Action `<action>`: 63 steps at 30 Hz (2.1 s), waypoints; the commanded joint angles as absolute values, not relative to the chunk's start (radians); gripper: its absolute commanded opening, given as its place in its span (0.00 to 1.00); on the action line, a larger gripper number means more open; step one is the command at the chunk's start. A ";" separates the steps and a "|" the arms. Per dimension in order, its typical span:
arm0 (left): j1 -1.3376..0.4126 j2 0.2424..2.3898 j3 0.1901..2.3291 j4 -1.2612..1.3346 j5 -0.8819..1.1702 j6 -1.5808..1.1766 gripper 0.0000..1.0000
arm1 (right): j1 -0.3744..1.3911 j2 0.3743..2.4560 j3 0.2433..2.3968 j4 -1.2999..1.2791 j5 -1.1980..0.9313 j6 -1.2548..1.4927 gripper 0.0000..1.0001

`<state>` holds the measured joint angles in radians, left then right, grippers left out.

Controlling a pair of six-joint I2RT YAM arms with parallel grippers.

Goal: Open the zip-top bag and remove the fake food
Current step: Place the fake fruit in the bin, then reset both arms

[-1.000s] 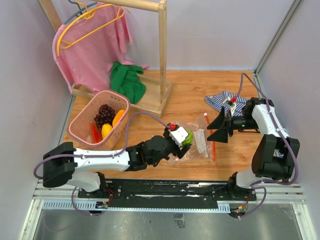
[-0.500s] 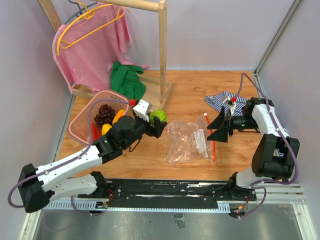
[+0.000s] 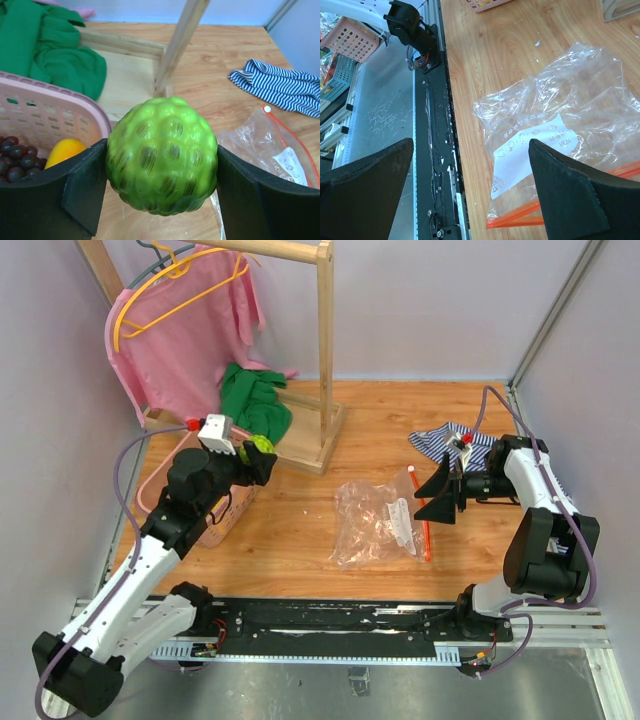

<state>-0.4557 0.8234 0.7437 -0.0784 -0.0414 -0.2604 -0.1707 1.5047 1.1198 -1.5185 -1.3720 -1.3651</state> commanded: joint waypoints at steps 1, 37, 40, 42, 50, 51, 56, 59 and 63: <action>-0.344 0.815 0.782 -0.111 0.116 -0.290 0.00 | -0.196 1.494 1.132 -1.523 -1.382 -1.361 0.98; 0.072 0.895 0.747 -0.284 -0.149 -0.696 0.99 | -0.229 1.476 1.121 -1.469 -1.368 -1.321 0.98; 0.072 0.857 0.720 -0.251 -0.132 -0.689 0.99 | -0.237 1.465 1.119 -1.443 -1.360 -1.295 0.98; 0.072 0.838 0.717 -0.249 -0.119 -0.676 0.99 | -0.242 1.455 1.121 -1.429 -1.353 -1.278 0.98; 0.072 0.739 0.698 -0.186 0.048 -0.604 0.99 | -0.243 1.384 1.159 -1.293 -1.239 -1.101 0.98; 0.072 0.721 0.697 -0.175 0.078 -0.600 0.99 | -0.243 1.374 1.172 -1.270 -1.214 -1.072 0.98; 0.072 0.627 0.710 -0.103 0.245 -0.555 0.99 | -0.243 1.336 1.232 -1.195 -1.132 -0.968 0.98; 0.072 0.610 0.744 -0.101 0.337 -0.500 0.99 | -0.243 1.330 1.283 -1.166 -1.093 -0.927 0.98; 0.072 0.634 0.797 -0.143 0.440 -0.435 0.99 | -0.243 1.333 1.371 -1.141 -1.023 -0.894 0.98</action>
<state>0.0650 0.6167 0.7372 -0.1509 0.2806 -0.5251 -0.2260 1.3468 1.2884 -1.1870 -1.1091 -0.9676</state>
